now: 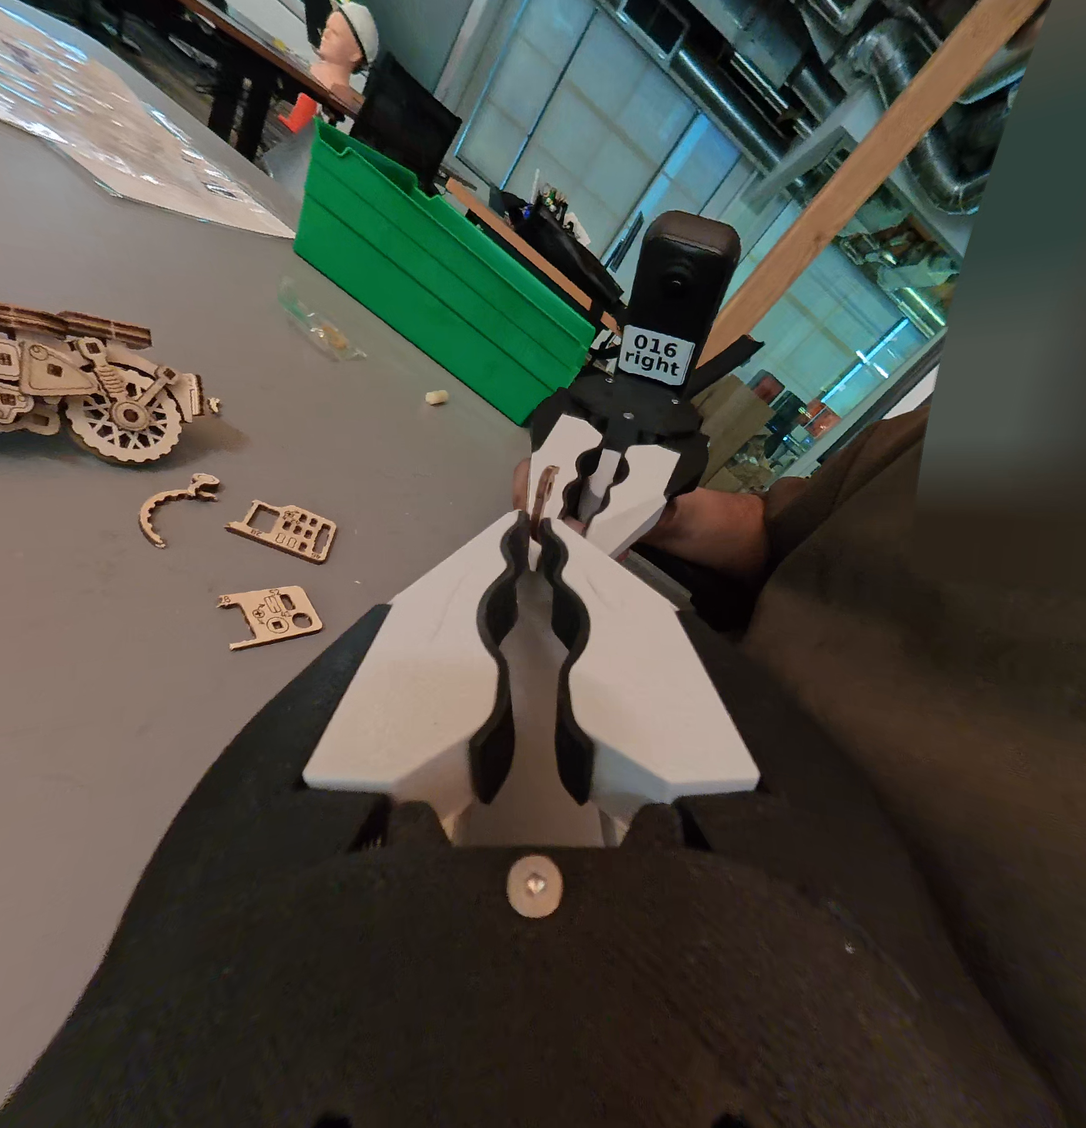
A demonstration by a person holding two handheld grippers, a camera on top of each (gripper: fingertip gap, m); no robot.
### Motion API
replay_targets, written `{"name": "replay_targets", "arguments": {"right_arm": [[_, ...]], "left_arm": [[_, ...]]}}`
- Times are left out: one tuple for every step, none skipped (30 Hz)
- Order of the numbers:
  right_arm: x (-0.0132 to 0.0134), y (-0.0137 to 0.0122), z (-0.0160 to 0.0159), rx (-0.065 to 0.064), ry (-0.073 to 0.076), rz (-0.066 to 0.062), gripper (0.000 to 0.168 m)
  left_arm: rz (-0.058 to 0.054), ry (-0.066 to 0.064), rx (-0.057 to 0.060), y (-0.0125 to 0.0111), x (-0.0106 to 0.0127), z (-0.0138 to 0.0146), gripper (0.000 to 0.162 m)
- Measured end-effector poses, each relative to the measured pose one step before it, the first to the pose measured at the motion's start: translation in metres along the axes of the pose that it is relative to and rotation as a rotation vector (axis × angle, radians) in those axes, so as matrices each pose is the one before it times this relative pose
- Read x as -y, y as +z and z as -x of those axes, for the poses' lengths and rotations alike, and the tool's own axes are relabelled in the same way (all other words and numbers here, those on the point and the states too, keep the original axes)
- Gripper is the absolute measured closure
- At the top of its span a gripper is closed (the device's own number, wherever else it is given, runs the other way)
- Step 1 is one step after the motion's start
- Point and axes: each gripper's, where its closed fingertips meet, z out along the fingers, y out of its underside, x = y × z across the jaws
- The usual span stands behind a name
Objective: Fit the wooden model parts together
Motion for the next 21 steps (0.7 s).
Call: {"name": "replay_targets", "arguments": {"right_arm": [[-0.00036, 0.00015, 0.00166, 0.0117, -0.0007, 0.0023, 0.159], [-0.00011, -0.00008, 0.00124, 0.0101, 0.0026, 0.0000, 0.157], [0.00021, -0.00021, 0.00058, 0.0065, 0.0062, -0.0024, 0.155], [0.00040, -0.00025, 0.00012, 0.0051, 0.0082, -0.0035, 0.153], [0.00071, -0.00058, 0.00015, 0.0055, 0.0068, -0.0051, 0.151], [0.00089, -0.00075, -0.00024, 0.0029, 0.0063, -0.0069, 0.150], [0.00098, -0.00077, -0.00042, 0.0026, 0.0070, -0.0069, 0.149], [0.00074, -0.00072, -0.00036, 0.0025, 0.0072, -0.0058, 0.149], [0.00075, -0.00050, 0.00020, 0.0058, 0.0060, -0.0059, 0.148], [0.00091, -0.00001, 0.00127, 0.0110, 0.0070, -0.0072, 0.147], [0.00068, 0.00030, 0.00149, 0.0122, 0.0102, -0.0058, 0.145], [-0.00004, 0.00081, 0.00198, 0.0144, 0.0111, -0.0023, 0.143], [-0.00050, 0.00098, 0.00228, 0.0156, 0.0110, 0.0011, 0.142], [-0.00072, 0.00092, 0.00160, 0.0112, 0.0084, 0.0032, 0.142], [-0.00083, 0.00072, 0.00052, 0.0034, 0.0029, 0.0047, 0.142], [-0.00054, 0.00037, 0.00009, -0.0014, -0.0024, 0.0039, 0.142], [-0.00012, -0.00007, -0.00010, -0.0028, -0.0060, 0.0015, 0.142], [-0.00021, -0.00011, -0.00049, -0.0075, -0.0085, 0.0022, 0.144], [-0.00034, -0.00012, -0.00078, -0.0104, -0.0120, 0.0038, 0.148], [-0.00032, -0.00016, -0.00077, -0.0114, -0.0149, 0.0042, 0.152], [-0.00015, -0.00016, -0.00030, -0.0085, -0.0153, 0.0027, 0.156]], "left_arm": [[0.0011, 0.0007, -0.0036, 0.00018, -0.00026, -0.00060, 0.161], [0.0014, 0.0010, -0.0036, 0.00016, -0.00029, -0.00059, 0.161], [0.0004, 0.0012, -0.0027, 0.00013, 0.00003, -0.00054, 0.161], [-0.0013, 0.0011, -0.0001, 0.00003, 0.00024, -0.00020, 0.161], [-0.0021, 0.0001, 0.0007, -0.00017, 0.00028, 0.00010, 0.161], [-0.0021, -0.0013, 0.0010, -0.00021, 0.00032, 0.00028, 0.161], [-0.0015, -0.0020, 0.0021, -0.00019, 0.00028, 0.00061, 0.161], [-0.0015, -0.0012, 0.0007, -0.00022, 0.00031, 0.00032, 0.162], [-0.0002, -0.0008, -0.0001, -0.00015, 0.00003, 0.00012, 0.162], [0.0011, -0.0004, -0.0019, 0.00002, -0.00034, -0.00020, 0.161], [0.0039, -0.0021, -0.0047, 0.00030, -0.00069, -0.00052, 0.161], [0.0057, -0.0039, -0.0076, 0.00051, -0.00103, -0.00086, 0.161], [0.0035, -0.0049, -0.0067, 0.00055, -0.00075, -0.00085, 0.161], [0.0007, -0.0051, -0.0081, 0.00042, -0.00038, -0.00106, 0.161], [0.0004, -0.0061, -0.0107, 0.00036, -0.00026, -0.00138, 0.162], [0.0008, -0.0060, -0.0098, 0.00033, -0.00023, -0.00131, 0.162], [-0.0002, -0.0040, -0.0045, 0.00025, -0.00012, -0.00061, 0.162], [0.0015, 0.0000, -0.0027, 0.00036, -0.00033, -0.00054, 0.162], [0.0065, 0.0042, -0.0032, 0.00054, -0.00101, -0.00077, 0.162], [0.0073, 0.0084, -0.0009, 0.00075, -0.00114, -0.00085, 0.162], [0.0049, 0.0117, 0.0007, 0.00081, -0.00083, -0.00096, 0.162]]}}
